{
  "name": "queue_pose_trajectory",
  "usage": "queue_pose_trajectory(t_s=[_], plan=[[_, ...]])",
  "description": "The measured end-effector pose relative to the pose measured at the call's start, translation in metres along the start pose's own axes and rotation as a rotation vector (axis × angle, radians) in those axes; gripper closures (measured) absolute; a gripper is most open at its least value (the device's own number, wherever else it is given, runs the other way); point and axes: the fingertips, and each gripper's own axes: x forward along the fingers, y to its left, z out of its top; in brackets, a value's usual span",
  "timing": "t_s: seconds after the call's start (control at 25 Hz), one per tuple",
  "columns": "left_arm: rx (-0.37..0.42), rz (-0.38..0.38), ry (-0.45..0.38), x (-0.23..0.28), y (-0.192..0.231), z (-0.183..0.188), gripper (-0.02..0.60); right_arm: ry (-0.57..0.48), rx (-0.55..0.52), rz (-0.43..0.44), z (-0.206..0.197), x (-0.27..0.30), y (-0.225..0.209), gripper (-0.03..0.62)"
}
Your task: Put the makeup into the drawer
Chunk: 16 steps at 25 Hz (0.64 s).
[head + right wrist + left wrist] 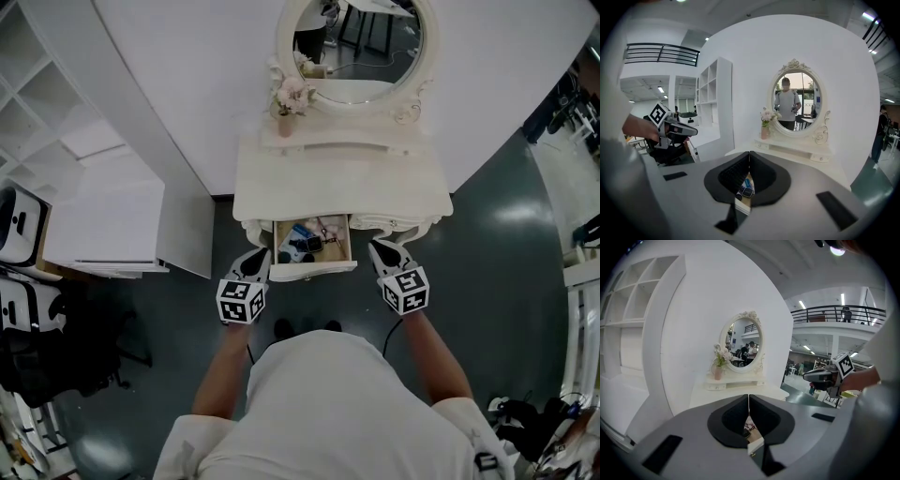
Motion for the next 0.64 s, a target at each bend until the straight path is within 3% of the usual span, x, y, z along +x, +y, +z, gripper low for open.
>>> queue_pose_trajectory(t_s=[0.64], plan=[[0.020,-0.006,-0.012,0.0009,0.0037,0.0072,0.560,-0.012,0.008,-0.025,0.0038,0.0001,-0.0033,0.566]])
